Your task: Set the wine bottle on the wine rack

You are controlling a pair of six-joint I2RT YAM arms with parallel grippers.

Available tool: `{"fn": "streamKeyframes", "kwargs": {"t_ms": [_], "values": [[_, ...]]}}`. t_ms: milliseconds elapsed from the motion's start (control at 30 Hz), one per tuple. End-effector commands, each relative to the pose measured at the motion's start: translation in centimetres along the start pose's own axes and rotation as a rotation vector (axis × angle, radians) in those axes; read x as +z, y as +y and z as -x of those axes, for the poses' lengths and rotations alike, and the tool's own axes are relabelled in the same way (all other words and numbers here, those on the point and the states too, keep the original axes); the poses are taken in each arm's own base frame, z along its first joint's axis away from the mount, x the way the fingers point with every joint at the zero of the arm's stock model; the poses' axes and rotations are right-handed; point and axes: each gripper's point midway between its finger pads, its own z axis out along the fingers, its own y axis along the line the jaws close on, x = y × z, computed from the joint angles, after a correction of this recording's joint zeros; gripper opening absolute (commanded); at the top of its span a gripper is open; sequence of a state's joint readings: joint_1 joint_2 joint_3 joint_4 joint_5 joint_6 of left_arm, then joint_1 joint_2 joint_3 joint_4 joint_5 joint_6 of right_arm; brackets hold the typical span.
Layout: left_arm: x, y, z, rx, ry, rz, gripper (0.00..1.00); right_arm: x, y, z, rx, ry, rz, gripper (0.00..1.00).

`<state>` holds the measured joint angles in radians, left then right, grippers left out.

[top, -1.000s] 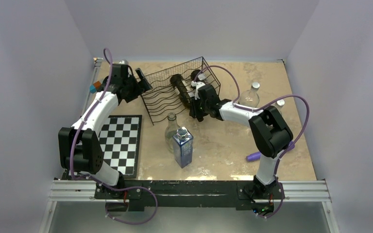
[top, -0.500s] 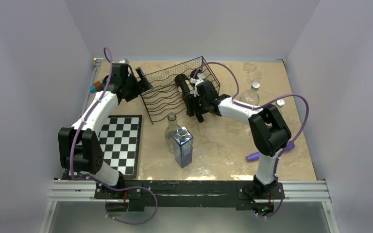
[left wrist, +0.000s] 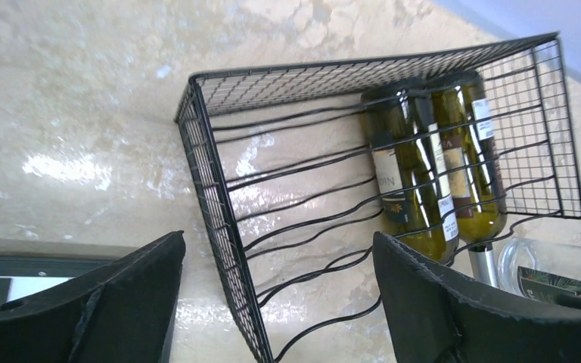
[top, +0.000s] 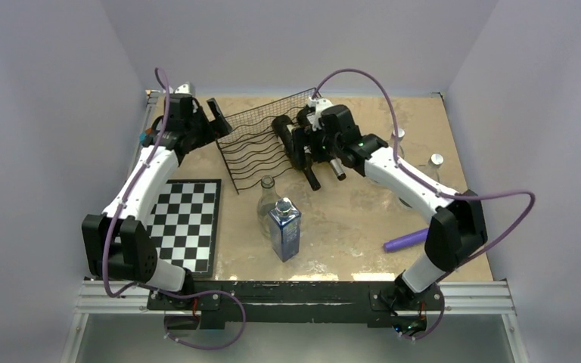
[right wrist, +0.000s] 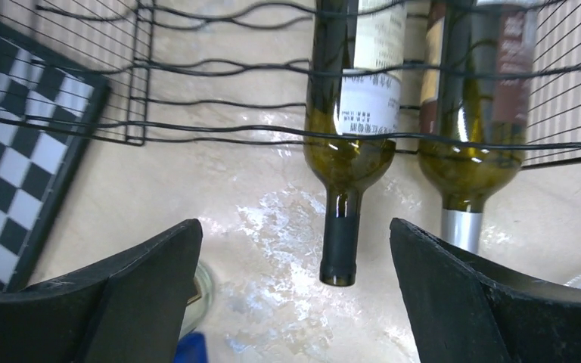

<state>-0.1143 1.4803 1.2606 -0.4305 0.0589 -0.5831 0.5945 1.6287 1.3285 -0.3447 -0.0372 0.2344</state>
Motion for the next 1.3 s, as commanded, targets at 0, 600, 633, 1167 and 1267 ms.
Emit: {"fn": "streamKeyframes", "kwargs": {"t_ms": [0, 600, 633, 1167, 1267], "values": [[-4.3, -2.3, 6.2, 0.1, -0.226, -0.056, 0.99, -6.3, 0.3, 4.4, -0.061, -0.078, -0.011, 0.99], [-12.7, -12.7, 6.0, 0.333, -0.157, -0.608, 0.98, -24.7, 11.1, 3.9, -0.286, -0.089, 0.552, 0.98], [-13.2, -13.1, 5.7, 0.335, -0.143, -0.64, 0.98, -24.9, 11.6, 3.6, -0.305, -0.077, 0.558, 0.98], [-16.9, -12.0, 0.2, 0.361, -0.092, -0.616, 0.98, -21.7, 15.2, 0.5, -0.389, 0.02, 0.376, 0.98], [-18.0, -11.0, 0.4, 0.338, -0.11, -0.549, 0.97, -21.0, 15.9, -0.2, -0.381, 0.034, 0.35, 0.98]]}}
